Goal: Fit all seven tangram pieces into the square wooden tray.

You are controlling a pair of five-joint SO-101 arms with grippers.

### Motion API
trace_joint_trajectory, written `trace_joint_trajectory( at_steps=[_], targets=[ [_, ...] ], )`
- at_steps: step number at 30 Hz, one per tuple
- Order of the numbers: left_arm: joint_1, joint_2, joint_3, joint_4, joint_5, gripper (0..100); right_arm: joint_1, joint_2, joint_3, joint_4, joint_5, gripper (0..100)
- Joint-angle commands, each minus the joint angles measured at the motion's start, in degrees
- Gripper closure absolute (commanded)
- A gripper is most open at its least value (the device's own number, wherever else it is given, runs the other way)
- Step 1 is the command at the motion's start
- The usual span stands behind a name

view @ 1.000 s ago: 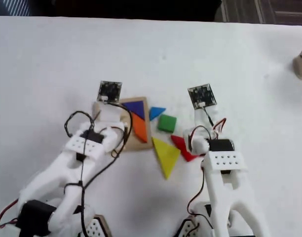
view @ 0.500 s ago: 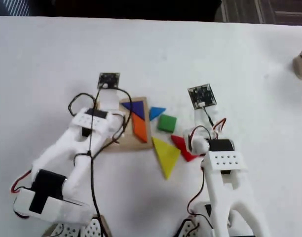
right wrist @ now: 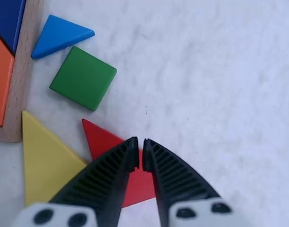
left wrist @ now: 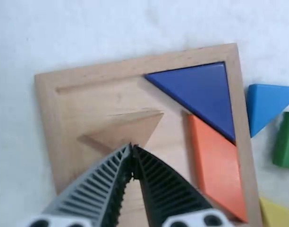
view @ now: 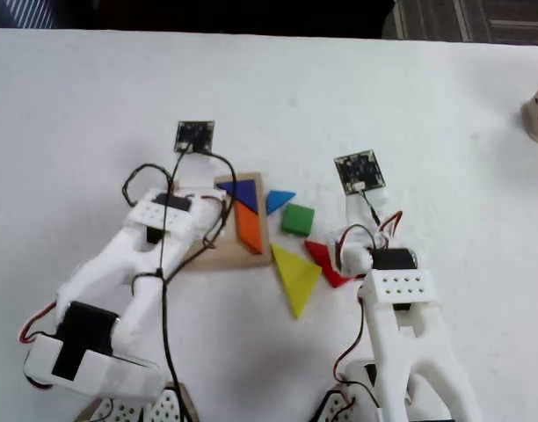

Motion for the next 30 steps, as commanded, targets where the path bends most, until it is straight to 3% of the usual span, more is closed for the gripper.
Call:
trace_joint_trajectory(
  at_steps=[1, 7, 17, 30],
  targets=[
    [-0.8, -0.2, -2.9, -1.0, 0.4, 98, -0.4, -1.8, -0.4, -0.5, 0.6, 97.3],
    [-0.9, 0.2, -3.8, -0.4, 0.6, 98, -0.4, -1.8, -0.4, -0.5, 0.6, 97.4],
    [-2.9, 13.2, -20.5, 12.8, 0.8, 98, -0.4, -1.8, -0.4, -0.5, 0.6, 97.2],
    [-6.5, 20.7, -30.6, 13.3, 0.4, 98, -0.4, -1.8, -0.4, -0.7, 0.6, 97.1]
  ],
)
